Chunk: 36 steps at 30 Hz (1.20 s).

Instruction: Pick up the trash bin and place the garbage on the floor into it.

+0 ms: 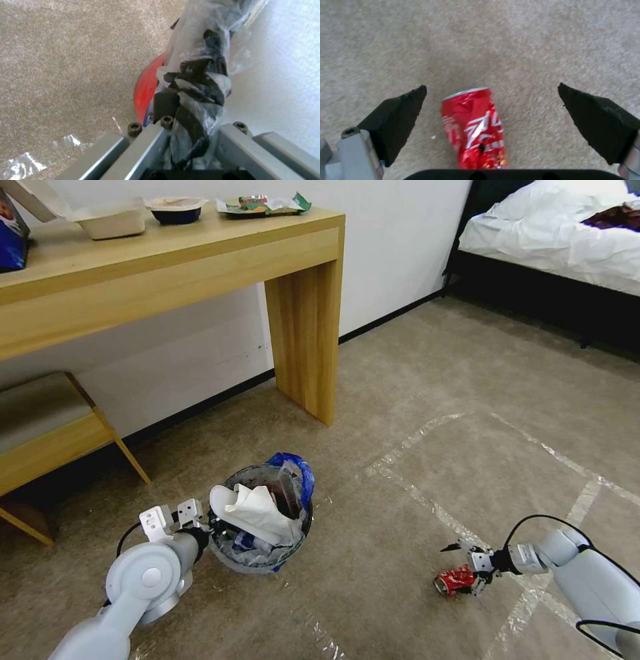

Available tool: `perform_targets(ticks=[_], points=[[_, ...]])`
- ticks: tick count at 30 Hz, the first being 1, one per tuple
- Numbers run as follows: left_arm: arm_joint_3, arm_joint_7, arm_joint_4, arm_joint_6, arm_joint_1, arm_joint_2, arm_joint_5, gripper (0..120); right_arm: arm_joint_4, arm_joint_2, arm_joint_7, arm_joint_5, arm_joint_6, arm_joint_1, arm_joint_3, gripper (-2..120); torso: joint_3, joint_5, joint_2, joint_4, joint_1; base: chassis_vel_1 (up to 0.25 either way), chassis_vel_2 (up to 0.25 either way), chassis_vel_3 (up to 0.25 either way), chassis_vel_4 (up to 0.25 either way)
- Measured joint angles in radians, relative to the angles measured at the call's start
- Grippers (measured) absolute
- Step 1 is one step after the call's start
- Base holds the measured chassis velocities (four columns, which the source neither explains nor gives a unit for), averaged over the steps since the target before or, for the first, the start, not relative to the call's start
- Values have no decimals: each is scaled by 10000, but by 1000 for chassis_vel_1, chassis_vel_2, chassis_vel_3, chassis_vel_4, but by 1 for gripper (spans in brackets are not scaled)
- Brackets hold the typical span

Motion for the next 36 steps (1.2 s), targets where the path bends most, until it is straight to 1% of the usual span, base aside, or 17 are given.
perform_targets(ticks=[7,19,36], points=[[50,1,44,0,-11,-67,55,0,-24,-35,41,-84,16,-284,59,100,0,0,0,-1,0,0,0,0,0],[46,14,35,0,-4,-33,71,0,-438,87,268,-526,6,-121,59,100,0,1,0,1,0,0,0,0,0],[64,87,-6,-9,12,-76,82,0,-914,286,675,-915,-401,56,21,100,0,0,1,0,0,0,0,0,0]])
